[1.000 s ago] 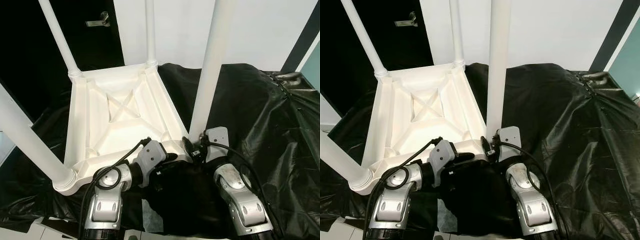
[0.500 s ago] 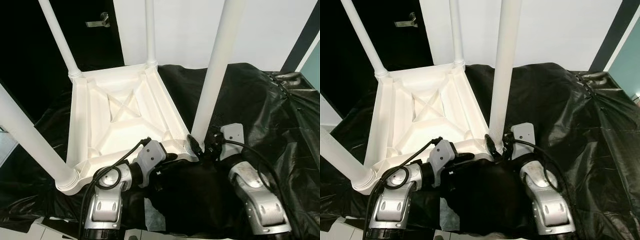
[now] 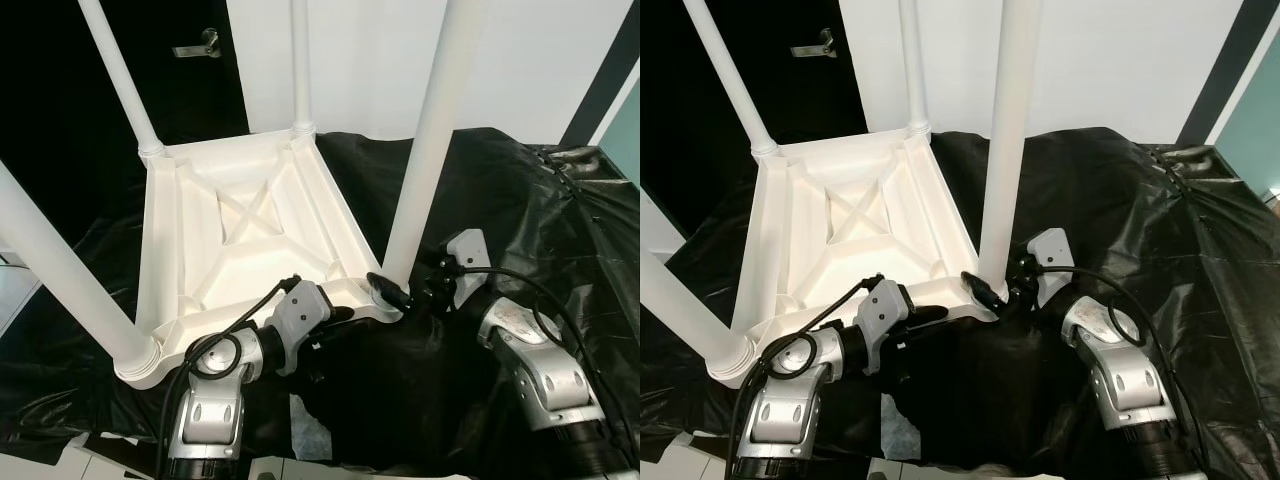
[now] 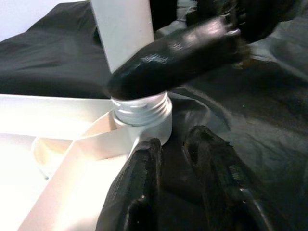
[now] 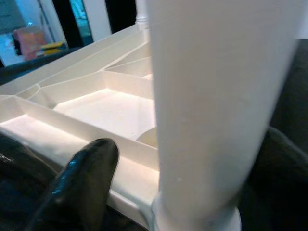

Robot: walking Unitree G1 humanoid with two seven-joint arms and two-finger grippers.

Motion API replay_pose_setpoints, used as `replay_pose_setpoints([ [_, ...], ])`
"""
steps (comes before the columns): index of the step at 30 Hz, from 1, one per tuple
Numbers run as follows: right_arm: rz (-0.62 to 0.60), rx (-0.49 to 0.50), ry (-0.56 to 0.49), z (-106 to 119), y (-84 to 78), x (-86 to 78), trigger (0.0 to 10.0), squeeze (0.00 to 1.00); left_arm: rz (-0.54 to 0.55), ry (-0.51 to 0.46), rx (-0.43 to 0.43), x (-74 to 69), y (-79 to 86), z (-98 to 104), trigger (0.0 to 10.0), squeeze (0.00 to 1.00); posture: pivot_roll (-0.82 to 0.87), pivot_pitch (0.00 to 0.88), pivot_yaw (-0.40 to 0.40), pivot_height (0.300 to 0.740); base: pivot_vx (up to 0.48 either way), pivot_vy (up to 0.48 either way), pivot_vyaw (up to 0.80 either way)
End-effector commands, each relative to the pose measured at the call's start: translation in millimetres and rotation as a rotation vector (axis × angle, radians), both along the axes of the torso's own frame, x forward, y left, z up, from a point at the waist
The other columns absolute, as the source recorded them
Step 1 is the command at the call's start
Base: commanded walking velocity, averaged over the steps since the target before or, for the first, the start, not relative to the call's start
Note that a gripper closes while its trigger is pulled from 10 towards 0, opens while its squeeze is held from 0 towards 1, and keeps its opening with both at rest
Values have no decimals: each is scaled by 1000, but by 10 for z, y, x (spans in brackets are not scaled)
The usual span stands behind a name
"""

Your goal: Building children table

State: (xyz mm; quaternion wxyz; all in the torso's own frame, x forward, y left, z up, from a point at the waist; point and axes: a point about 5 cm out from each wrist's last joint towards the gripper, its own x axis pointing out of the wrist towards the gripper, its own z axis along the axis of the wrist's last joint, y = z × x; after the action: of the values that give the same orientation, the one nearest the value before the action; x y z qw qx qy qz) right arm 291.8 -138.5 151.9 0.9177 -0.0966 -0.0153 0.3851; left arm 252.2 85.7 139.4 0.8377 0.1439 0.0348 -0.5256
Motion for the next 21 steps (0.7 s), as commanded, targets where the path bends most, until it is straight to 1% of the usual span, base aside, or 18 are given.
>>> replay_pose_setpoints([
  [1,42,-41,-1,-31,13,36,4392,0,233,-65,-23,93,63,33,10000,0,60,0,-8,740,0,0,0],
  [2,42,-47,0,-42,11,47,4392,0,233,-65,-24,91,62,33,10000,0,60,0,-8,740,0,0,0],
  [3,42,-44,12,-61,-3,47,0,0,235,-65,-24,85,62,32,10000,0,63,0,-13,740,0,0,0],
  [6,35,-38,24,-79,-23,42,0,0,237,-64,-24,75,64,27,10000,0,65,0,-18,740,0,0,0],
  [9,-17,-28,26,-106,-77,32,0,0,239,-60,-16,52,74,3,10000,0,66,0,-20,740,0,0,0],
  [11,-17,-28,26,-106,-77,32,0,0,239,-60,-16,52,74,3,10000,0,66,0,-20,740,0,0,0],
  [14,-199,-29,20,-162,-79,16,0,0,234,-57,-13,48,57,-3,10000,0,59,0,-15,740,0,0,0],
  [15,-199,-29,20,-162,-79,16,0,0,234,-57,-13,48,57,-3,10000,0,59,0,-15,740,0,0,0],
  [16,-257,-16,20,-169,-63,5,0,0,228,-57,-14,47,45,-1,10000,0,57,0,-15,740,0,0,0],
  [17,-303,-7,19,-181,-48,1,3373,0,224,-55,-15,45,38,-2,10000,0,54,0,-12,740,0,0,0],
  [18,-343,0,23,-196,-35,-1,4706,0,219,-53,-15,43,33,-4,10000,0,52,0,-10,740,0,0,0],
  [19,-388,9,29,-211,-20,-7,9804,0,214,-53,-14,41,28,-5,10000,0,48,0,-7,740,0,0,0],
  [20,-388,9,29,-211,-20,-7,9804,0,214,-53,-14,41,28,-5,10000,0,48,0,-7,740,0,0,0],
  [21,-446,27,41,-230,-10,-13,10000,0,209,-53,-14,41,24,-6,10000,0,47,0,-6,740,0,0,0],
])
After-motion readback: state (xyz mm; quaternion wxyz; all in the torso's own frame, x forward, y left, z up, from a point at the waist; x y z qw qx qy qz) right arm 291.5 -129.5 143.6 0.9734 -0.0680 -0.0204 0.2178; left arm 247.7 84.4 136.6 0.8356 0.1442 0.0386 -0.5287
